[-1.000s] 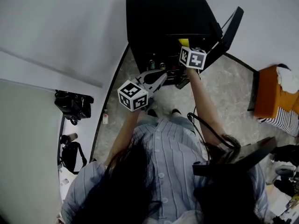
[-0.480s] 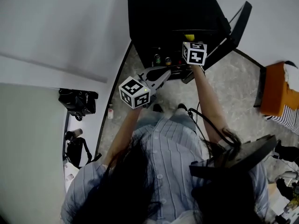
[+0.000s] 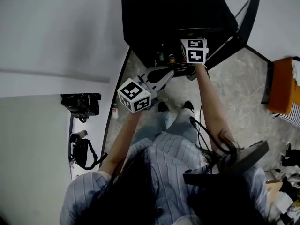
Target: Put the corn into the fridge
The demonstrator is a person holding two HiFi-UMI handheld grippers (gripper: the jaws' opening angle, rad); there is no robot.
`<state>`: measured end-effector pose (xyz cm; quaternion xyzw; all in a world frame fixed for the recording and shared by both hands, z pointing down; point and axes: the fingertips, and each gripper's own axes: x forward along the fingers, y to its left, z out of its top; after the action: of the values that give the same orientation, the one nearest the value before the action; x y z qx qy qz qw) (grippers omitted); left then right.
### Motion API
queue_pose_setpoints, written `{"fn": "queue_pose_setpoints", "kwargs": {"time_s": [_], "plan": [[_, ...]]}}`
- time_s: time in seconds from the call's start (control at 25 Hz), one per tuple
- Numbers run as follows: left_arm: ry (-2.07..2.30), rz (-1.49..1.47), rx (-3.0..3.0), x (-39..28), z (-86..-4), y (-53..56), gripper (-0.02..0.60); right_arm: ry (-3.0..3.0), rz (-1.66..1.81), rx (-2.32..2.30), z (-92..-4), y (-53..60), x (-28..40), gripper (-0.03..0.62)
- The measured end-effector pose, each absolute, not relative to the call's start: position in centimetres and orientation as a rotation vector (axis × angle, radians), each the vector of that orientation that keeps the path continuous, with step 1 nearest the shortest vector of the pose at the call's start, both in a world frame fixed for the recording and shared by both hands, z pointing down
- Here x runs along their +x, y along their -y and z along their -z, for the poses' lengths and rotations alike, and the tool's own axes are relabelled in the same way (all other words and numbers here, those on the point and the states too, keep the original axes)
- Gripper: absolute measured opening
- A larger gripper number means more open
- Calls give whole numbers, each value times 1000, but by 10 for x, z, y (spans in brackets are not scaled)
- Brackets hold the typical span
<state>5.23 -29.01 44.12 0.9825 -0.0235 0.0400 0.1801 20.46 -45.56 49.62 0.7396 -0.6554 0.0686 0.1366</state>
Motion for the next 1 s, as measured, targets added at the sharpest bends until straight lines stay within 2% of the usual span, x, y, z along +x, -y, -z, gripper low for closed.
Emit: {"fn": "queue_pose_setpoints", "kwargs": {"time_s": [0.36, 1.0], "plan": [[95, -36, 2779, 65, -454, 300, 8, 1951, -232, 2111, -500, 465, 200, 259], [243, 60, 2881, 48, -479, 280, 8, 2014, -134, 2095, -501, 484, 202, 259]]}}
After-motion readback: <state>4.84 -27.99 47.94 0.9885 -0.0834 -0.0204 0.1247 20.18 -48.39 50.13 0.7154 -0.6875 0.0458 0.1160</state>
